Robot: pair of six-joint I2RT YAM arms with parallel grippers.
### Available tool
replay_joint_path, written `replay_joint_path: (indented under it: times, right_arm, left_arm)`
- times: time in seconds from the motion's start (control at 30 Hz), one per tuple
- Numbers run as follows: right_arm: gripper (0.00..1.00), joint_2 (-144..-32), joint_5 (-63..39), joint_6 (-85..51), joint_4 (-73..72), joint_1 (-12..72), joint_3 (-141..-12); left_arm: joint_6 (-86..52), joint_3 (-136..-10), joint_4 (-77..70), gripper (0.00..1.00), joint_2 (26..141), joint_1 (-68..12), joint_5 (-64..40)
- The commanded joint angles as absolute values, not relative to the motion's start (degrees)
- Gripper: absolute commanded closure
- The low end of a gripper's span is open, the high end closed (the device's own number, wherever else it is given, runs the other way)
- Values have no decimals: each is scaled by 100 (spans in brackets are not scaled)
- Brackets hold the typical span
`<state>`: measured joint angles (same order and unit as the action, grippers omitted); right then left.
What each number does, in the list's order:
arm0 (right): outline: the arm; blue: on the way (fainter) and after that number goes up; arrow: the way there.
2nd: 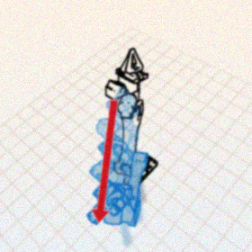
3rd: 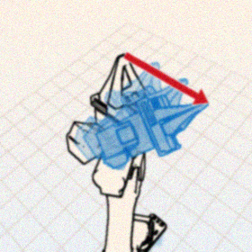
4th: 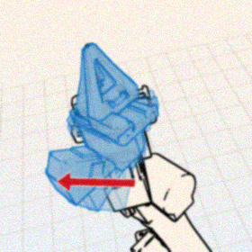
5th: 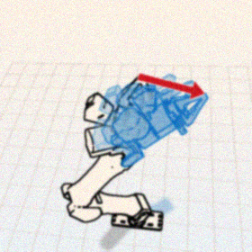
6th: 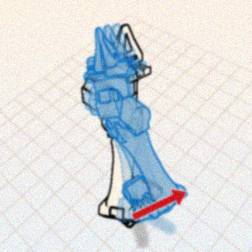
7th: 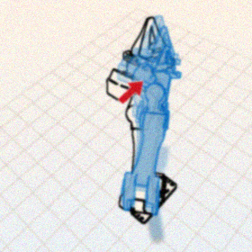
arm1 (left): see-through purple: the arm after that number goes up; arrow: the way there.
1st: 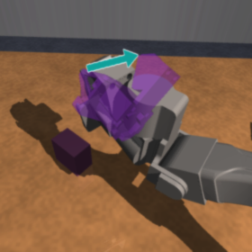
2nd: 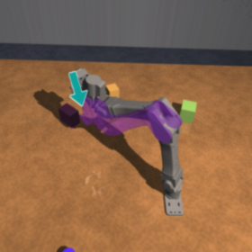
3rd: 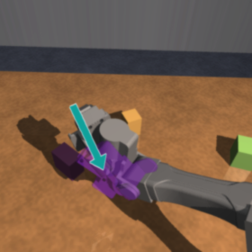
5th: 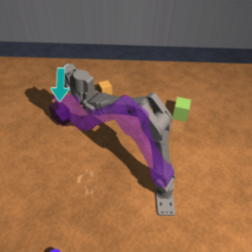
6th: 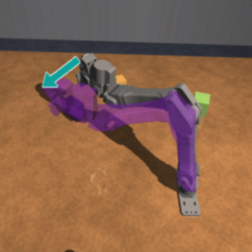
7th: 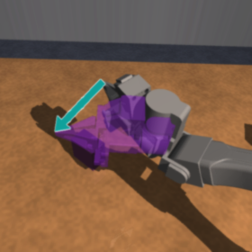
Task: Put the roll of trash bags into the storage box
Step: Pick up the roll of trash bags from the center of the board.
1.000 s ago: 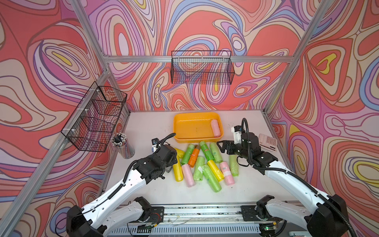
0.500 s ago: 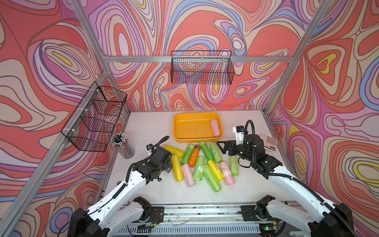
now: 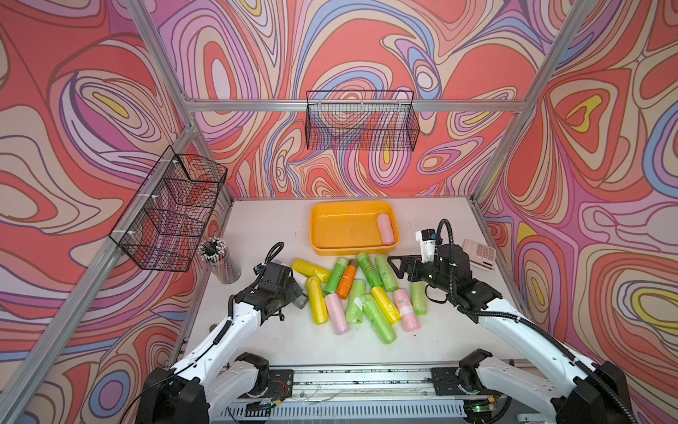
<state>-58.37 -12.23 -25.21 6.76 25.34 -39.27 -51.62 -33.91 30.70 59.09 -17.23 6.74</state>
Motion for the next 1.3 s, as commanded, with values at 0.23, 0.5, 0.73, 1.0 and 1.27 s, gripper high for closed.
replay_joint_path:
  times: [0.23,0.5,0.73,1.0,1.27]
  right_arm:
    - [2,-5801,-1341,-2390,672,2563,-3938]
    - [2,-5819,-1191,-2375,832,2566,-3950]
    - [2,-5801,-1098,-2395,914,2566,-3938]
    - [2,-5803,-1081,-2405,940,2564,-3920]
    - [2,-5827,-1134,-2390,976,2561,-3958]
  left_arm:
    - [-5192,-3096,2456,12,6047,-1385,107]
    - [-5271,-3020,2116,21,6253,-1279,-27]
    - [-5221,-3015,1936,26,6345,-1248,-16]
    - [-5227,-2736,1802,34,6409,-1213,105]
    - [-5247,-2714,1556,36,6750,-1160,-12]
